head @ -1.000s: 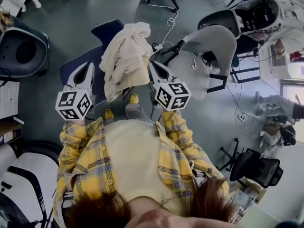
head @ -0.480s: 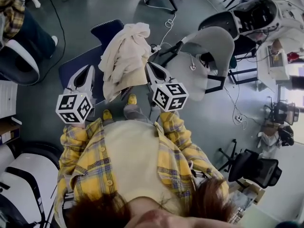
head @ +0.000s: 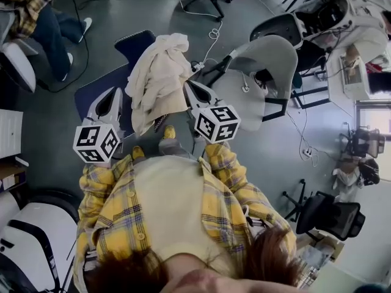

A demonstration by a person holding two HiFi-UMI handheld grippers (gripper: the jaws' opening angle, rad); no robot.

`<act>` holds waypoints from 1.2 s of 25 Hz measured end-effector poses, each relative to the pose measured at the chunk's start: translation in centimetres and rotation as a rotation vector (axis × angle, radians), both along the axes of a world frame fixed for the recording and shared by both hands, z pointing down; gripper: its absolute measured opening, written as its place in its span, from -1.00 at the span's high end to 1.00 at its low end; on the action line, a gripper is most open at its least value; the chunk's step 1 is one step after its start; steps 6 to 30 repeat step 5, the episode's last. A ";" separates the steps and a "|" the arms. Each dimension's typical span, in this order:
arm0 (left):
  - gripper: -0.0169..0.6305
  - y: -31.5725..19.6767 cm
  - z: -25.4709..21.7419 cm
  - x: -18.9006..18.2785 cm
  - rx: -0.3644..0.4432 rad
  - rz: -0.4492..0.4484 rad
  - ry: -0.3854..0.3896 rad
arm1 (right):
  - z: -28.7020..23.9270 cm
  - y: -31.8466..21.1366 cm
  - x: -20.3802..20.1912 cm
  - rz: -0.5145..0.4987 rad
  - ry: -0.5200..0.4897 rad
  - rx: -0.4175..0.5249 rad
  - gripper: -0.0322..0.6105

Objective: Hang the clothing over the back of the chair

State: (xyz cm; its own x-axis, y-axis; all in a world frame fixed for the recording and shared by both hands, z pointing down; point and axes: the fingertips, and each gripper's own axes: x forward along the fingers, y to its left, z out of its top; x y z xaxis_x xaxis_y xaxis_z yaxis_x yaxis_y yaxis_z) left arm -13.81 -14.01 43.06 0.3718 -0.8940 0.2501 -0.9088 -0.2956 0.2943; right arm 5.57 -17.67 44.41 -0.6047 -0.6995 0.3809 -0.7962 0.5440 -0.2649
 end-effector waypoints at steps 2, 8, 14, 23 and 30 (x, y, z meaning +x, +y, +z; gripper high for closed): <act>0.93 0.0 -0.1 0.1 0.009 0.005 0.000 | 0.0 -0.1 -0.2 -0.006 -0.003 0.002 0.86; 0.93 -0.1 -0.4 0.2 0.025 0.016 0.003 | 0.1 -0.1 -0.5 -0.012 -0.010 0.003 0.86; 0.93 -0.1 -0.4 0.2 0.025 0.016 0.003 | 0.1 -0.1 -0.5 -0.012 -0.010 0.003 0.86; 0.93 -0.1 -0.4 0.2 0.025 0.016 0.003 | 0.1 -0.1 -0.5 -0.012 -0.010 0.003 0.86; 0.93 -0.1 -0.4 0.2 0.025 0.016 0.003 | 0.1 -0.1 -0.5 -0.012 -0.010 0.003 0.86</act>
